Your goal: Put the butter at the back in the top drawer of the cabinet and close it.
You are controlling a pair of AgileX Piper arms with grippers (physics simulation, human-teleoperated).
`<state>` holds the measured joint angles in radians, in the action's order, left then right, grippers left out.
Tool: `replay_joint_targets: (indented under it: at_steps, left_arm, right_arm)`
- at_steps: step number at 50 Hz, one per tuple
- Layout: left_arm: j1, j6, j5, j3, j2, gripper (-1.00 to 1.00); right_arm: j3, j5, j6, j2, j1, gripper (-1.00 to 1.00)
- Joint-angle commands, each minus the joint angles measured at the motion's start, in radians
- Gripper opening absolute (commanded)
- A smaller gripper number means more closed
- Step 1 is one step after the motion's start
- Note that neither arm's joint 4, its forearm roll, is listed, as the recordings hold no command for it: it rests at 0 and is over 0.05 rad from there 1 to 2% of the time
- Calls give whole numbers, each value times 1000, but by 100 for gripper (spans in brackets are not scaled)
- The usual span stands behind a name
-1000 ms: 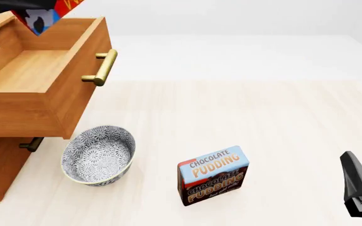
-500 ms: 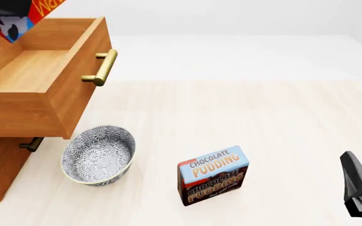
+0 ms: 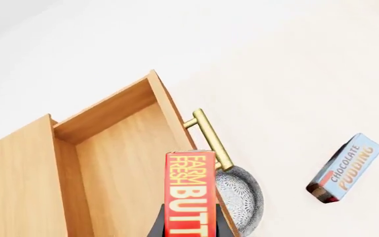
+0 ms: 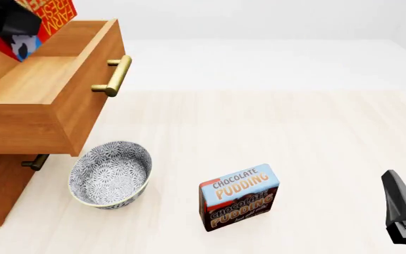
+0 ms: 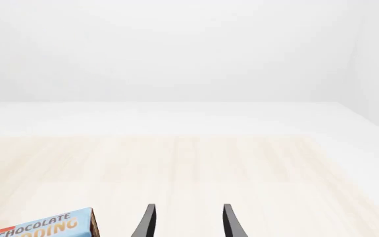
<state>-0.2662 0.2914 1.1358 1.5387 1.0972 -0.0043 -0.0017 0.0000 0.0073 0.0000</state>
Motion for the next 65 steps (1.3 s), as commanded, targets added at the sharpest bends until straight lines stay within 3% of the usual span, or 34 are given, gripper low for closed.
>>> replay_joint_targets:
  at_steps: [1, 65]
  left_arm:
    - [41, -1, -27, -27, 0, -100]
    - [150, -71, -136, -183, 28, -100]
  right_arm:
    - [0, 0, 0, 0, 0, 100]
    - [0, 0, 0, 0, 0, 100]
